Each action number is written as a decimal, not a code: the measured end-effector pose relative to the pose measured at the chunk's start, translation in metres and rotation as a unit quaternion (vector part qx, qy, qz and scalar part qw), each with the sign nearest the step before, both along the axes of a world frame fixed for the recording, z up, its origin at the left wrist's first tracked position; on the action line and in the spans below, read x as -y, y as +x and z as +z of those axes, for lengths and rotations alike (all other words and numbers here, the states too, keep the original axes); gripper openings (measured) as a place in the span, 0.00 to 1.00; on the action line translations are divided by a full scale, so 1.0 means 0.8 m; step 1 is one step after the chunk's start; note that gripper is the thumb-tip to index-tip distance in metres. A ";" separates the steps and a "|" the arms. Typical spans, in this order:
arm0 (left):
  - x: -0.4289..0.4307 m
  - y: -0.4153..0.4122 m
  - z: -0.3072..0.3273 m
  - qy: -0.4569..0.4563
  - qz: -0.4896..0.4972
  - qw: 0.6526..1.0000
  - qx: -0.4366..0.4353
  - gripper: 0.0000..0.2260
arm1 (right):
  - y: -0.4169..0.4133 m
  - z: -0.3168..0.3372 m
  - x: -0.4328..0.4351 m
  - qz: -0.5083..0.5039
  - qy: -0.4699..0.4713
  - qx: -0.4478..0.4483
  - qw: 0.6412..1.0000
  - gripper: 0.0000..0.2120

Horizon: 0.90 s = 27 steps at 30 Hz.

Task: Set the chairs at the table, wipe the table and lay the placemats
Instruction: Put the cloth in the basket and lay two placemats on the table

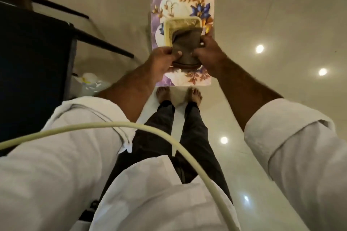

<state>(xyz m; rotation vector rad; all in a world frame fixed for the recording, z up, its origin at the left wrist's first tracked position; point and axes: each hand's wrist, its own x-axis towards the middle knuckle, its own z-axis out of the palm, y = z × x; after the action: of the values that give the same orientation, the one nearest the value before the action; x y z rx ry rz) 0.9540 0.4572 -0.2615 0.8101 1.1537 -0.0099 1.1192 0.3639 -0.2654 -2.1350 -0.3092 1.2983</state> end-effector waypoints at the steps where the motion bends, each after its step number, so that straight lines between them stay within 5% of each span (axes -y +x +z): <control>1: -0.003 0.009 -0.019 0.024 0.013 0.999 -0.032 0.14 | 0.002 -0.006 -0.007 0.015 -0.014 0.028 0.999 0.35; 6: -0.011 0.028 -0.093 0.217 -0.065 0.947 -0.226 0.15 | 0.019 -0.061 -0.037 0.140 -0.086 0.179 0.970 0.23; 10: -0.011 0.039 -0.107 0.300 -0.129 0.907 -0.268 0.17 | 0.017 -0.076 -0.050 0.184 -0.089 0.223 0.953 0.17; 17: -0.015 0.054 -0.105 0.277 -0.148 0.922 -0.224 0.20 | 0.020 -0.083 -0.047 0.170 -0.112 0.274 0.940 0.18; 20: -0.022 0.053 -0.098 0.350 -0.216 0.865 -0.287 0.20 | 0.019 -0.081 -0.046 0.218 -0.114 0.288 0.926 0.21; 23: -0.016 0.038 -0.094 0.413 -0.183 0.819 -0.354 0.18 | 0.023 -0.073 -0.038 0.226 -0.094 0.316 0.917 0.23; 27: -0.002 0.025 -0.105 0.350 -0.160 0.850 -0.360 0.26 | 0.051 -0.072 -0.013 0.113 -0.058 0.361 0.924 0.17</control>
<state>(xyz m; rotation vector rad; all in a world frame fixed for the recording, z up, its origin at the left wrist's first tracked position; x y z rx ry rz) 0.9739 0.4590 -0.3458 1.7462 1.7474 -0.1946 1.1602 0.3740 -0.3232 -2.6805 -0.8124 0.5884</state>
